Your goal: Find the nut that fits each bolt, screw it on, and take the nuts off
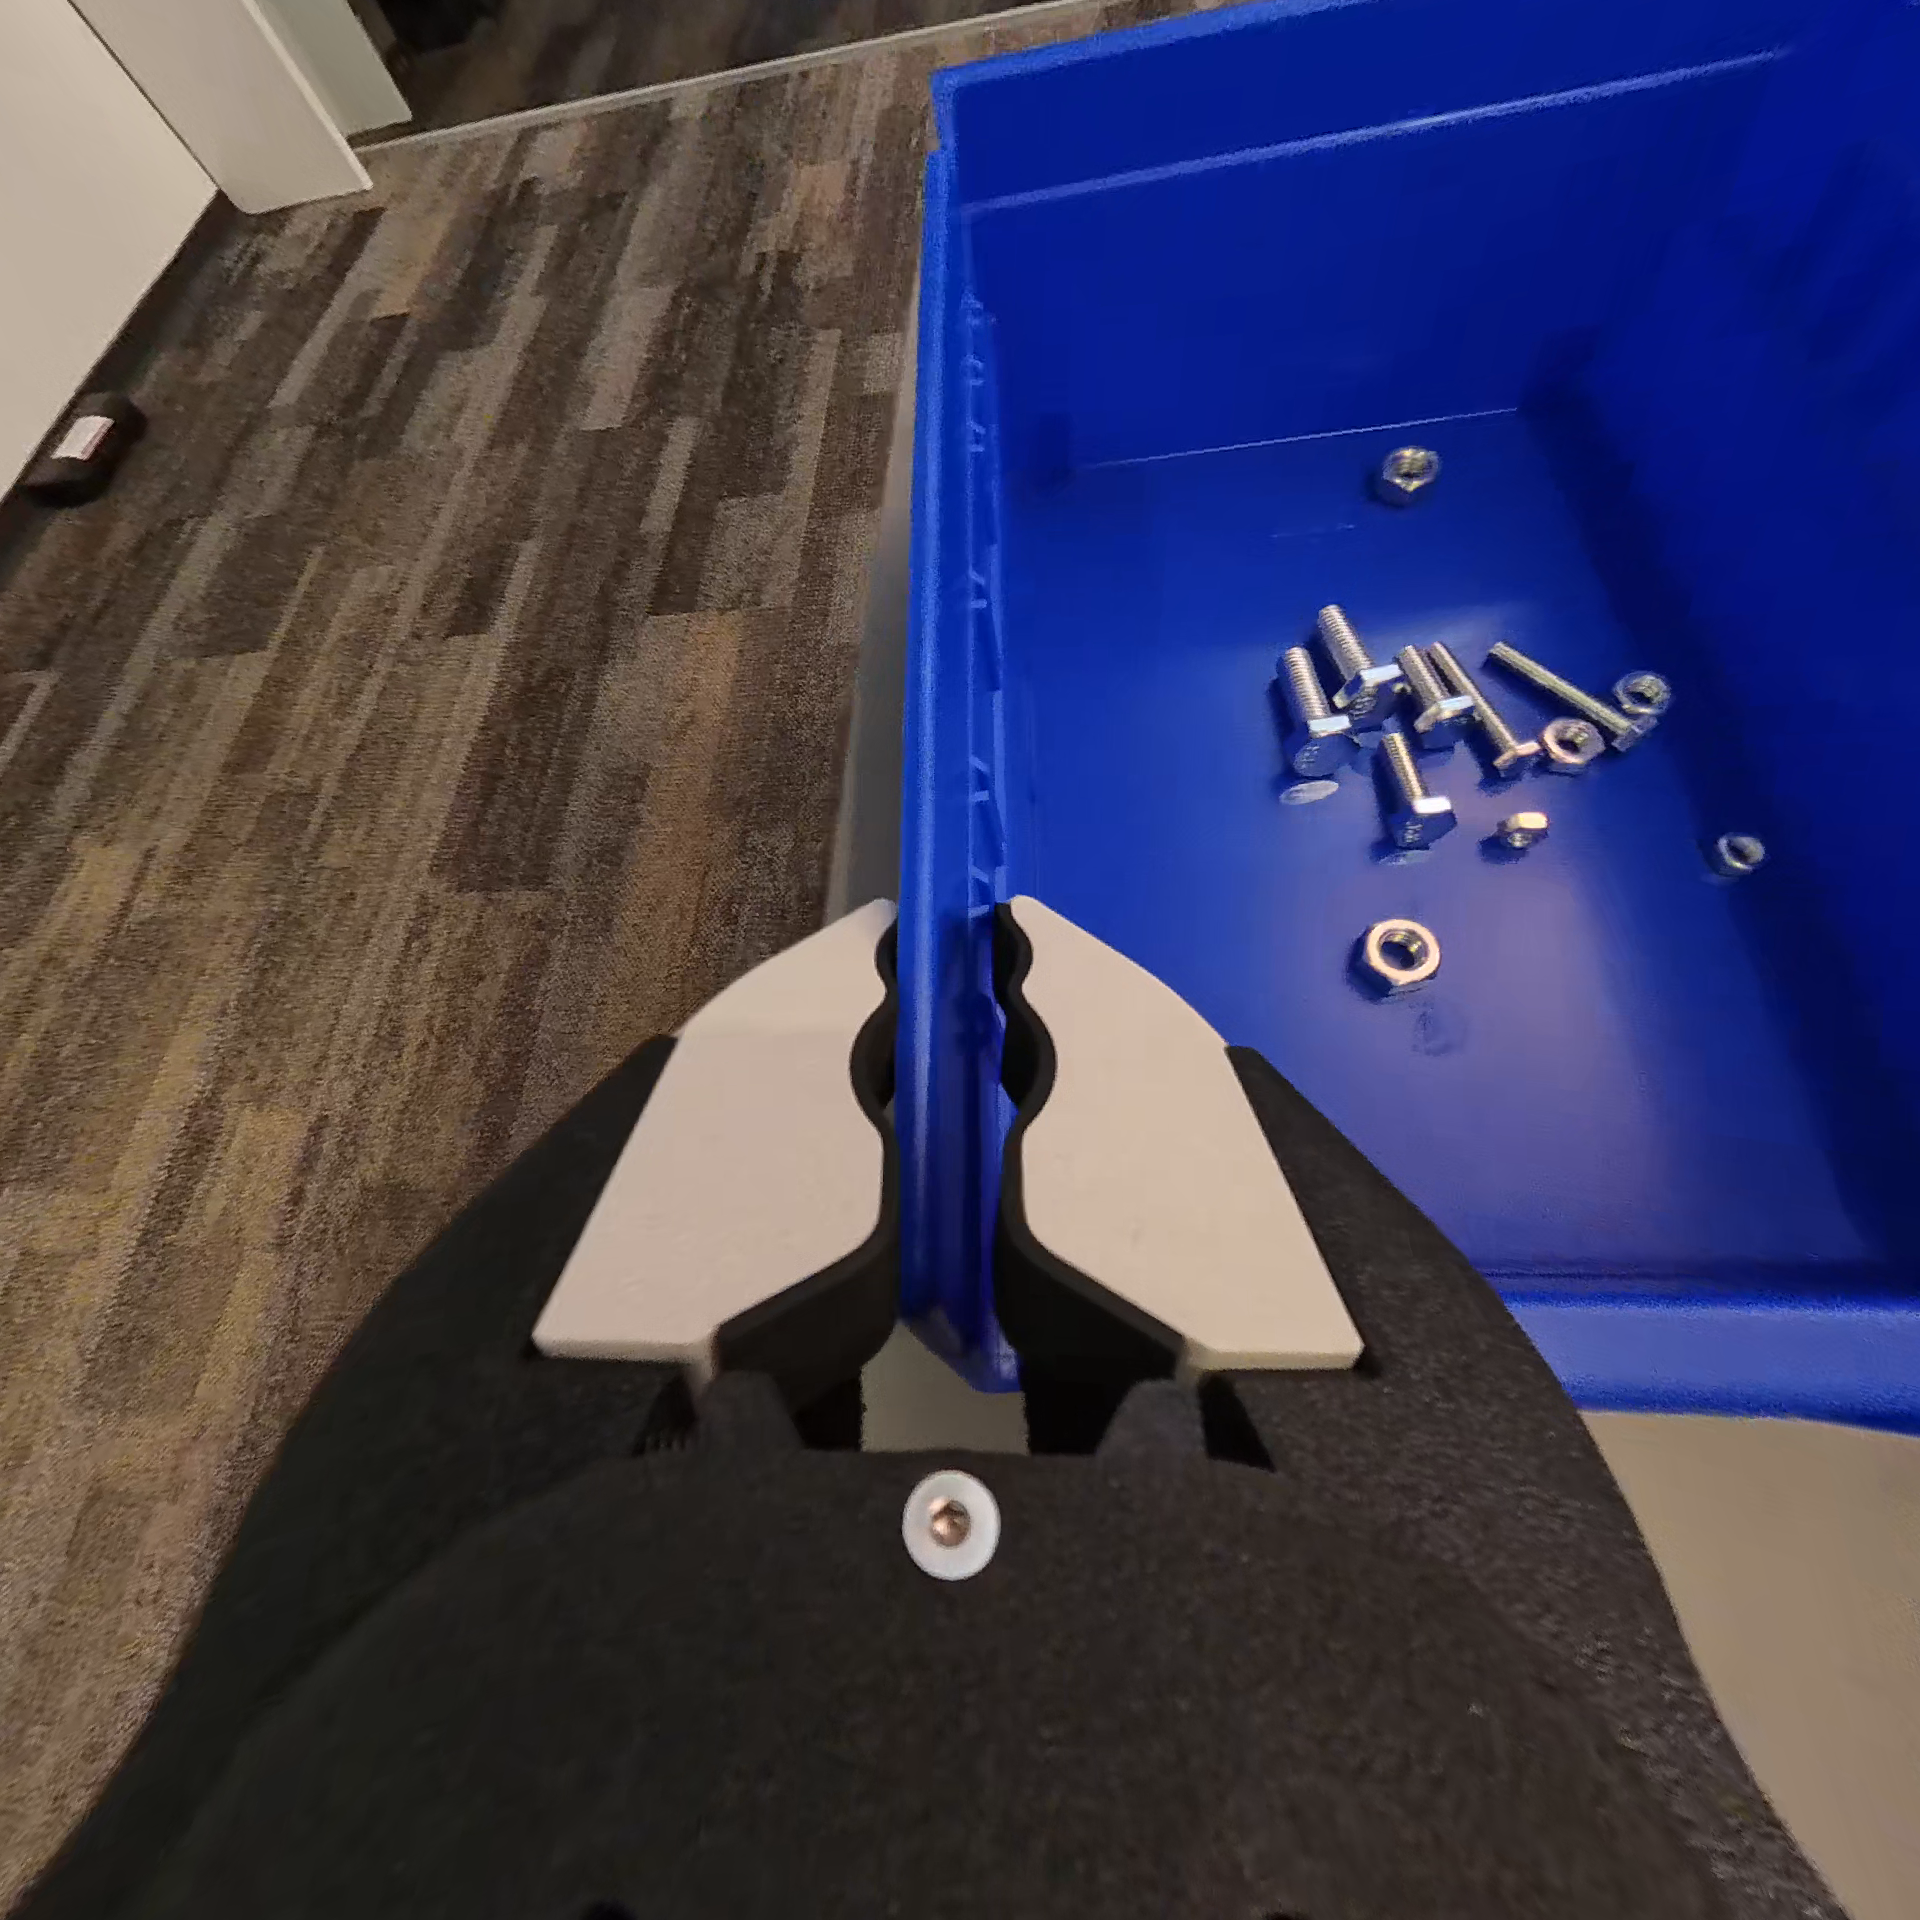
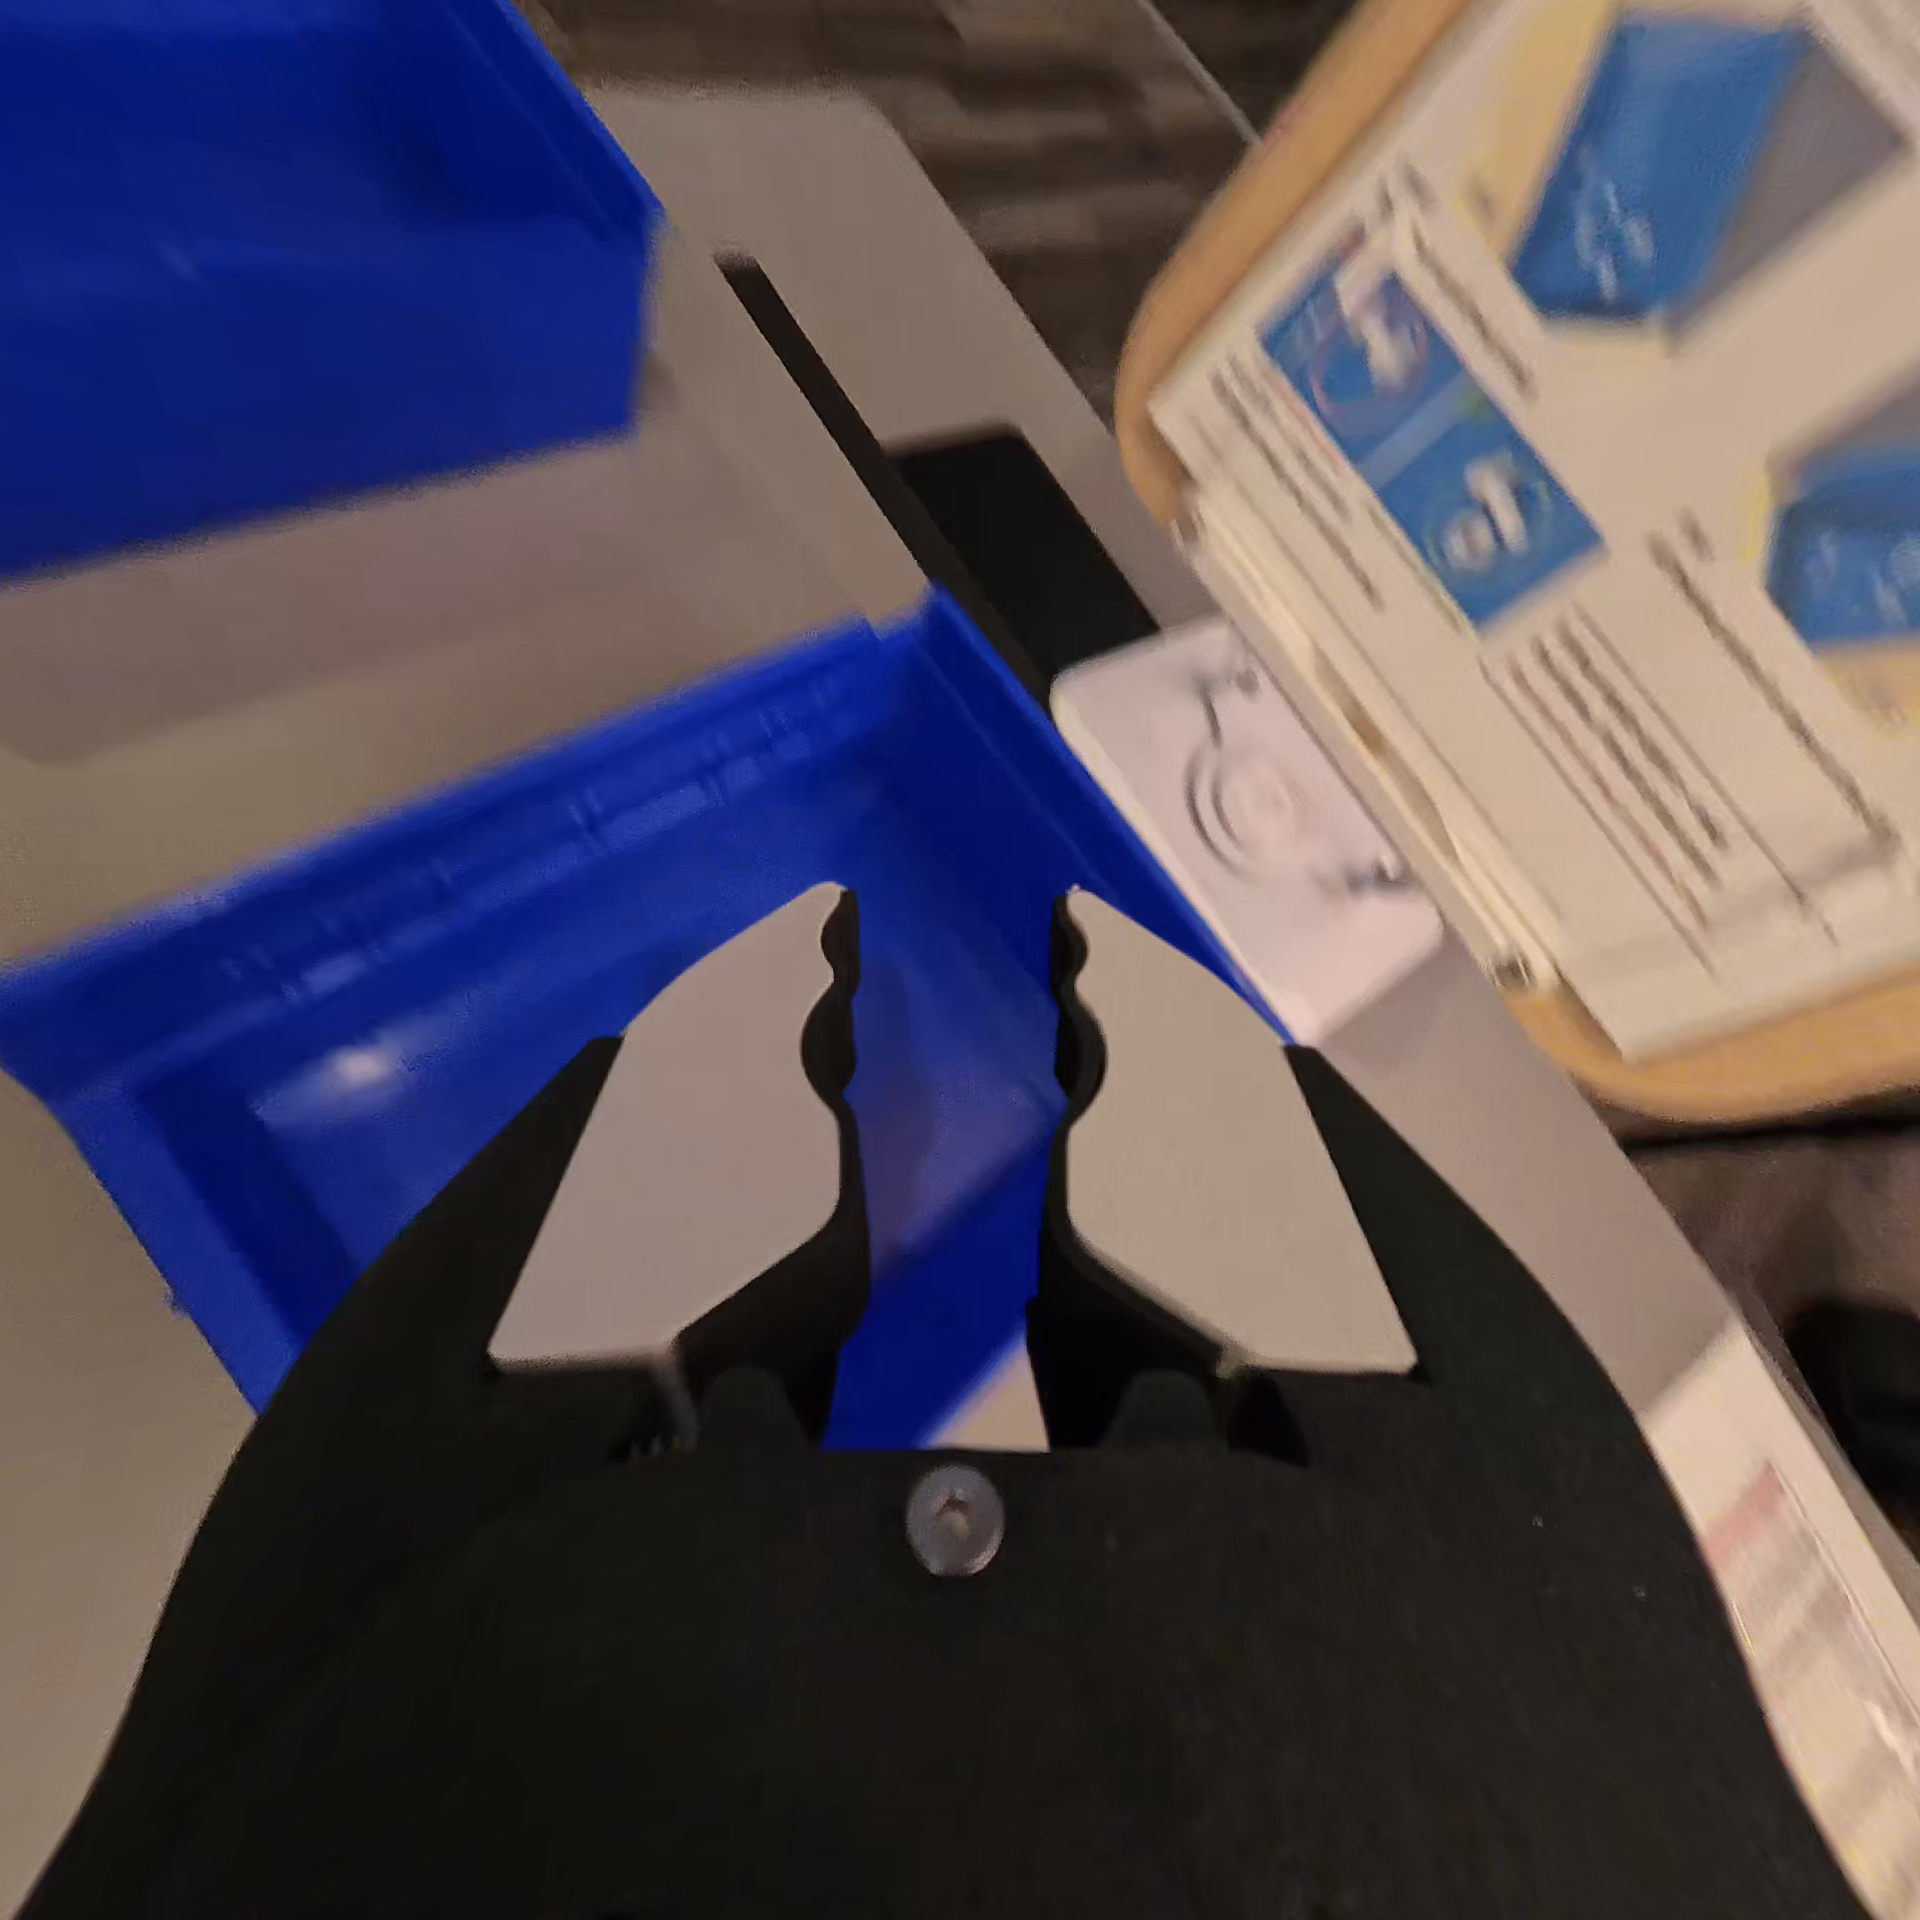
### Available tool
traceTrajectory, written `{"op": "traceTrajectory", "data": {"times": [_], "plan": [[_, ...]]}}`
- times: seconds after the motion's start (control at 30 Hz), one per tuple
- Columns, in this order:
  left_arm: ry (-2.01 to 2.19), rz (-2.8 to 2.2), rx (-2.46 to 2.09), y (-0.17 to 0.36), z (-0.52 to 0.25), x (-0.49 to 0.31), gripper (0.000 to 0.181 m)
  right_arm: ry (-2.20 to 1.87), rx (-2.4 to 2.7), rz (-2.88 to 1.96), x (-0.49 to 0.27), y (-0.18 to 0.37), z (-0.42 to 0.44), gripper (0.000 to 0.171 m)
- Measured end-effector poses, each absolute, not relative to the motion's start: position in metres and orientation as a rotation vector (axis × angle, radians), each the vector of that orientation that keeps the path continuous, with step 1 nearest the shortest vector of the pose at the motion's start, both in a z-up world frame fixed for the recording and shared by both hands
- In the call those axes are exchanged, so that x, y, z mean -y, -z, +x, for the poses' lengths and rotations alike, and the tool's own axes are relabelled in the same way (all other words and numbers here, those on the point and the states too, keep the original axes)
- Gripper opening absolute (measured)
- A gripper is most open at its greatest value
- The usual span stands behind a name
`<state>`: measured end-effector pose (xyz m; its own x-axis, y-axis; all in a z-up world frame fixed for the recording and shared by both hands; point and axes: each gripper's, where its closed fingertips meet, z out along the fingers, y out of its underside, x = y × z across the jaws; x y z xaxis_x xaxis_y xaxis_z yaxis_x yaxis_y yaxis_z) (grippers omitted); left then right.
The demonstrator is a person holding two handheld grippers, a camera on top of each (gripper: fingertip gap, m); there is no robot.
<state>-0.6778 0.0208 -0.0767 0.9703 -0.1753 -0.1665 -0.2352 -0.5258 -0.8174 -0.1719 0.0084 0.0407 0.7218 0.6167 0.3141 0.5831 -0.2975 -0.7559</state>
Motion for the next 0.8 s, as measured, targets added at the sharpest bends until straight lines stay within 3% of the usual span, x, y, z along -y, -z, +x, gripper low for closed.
{"op": "traceTrajectory", "data": {"times": [0.2, 0.5, 0.63, 0.8], "plan": [[-0.024, -2.136, -0.344, 0.077, -0.692, -0.031, 0.013, 0.164, 0.713, -2.218, 0.029, 0.004, -0.061, 0.039], [0.032, -2.107, -0.366, 0.074, -0.699, -0.035, 0.013, -0.164, 0.301, -2.363, 0.045, 0.026, -0.042, 0.064], [0.164, -1.893, -0.237, 0.028, -0.693, -0.025, 0.017, -0.222, 0.267, -2.472, 0.043, 0.051, -0.055, 0.073], [0.298, -1.645, -0.166, -0.042, -0.672, 0.016, 0.018, -0.409, 0.273, -2.605, 0.034, 0.082, -0.090, 0.060]]}}
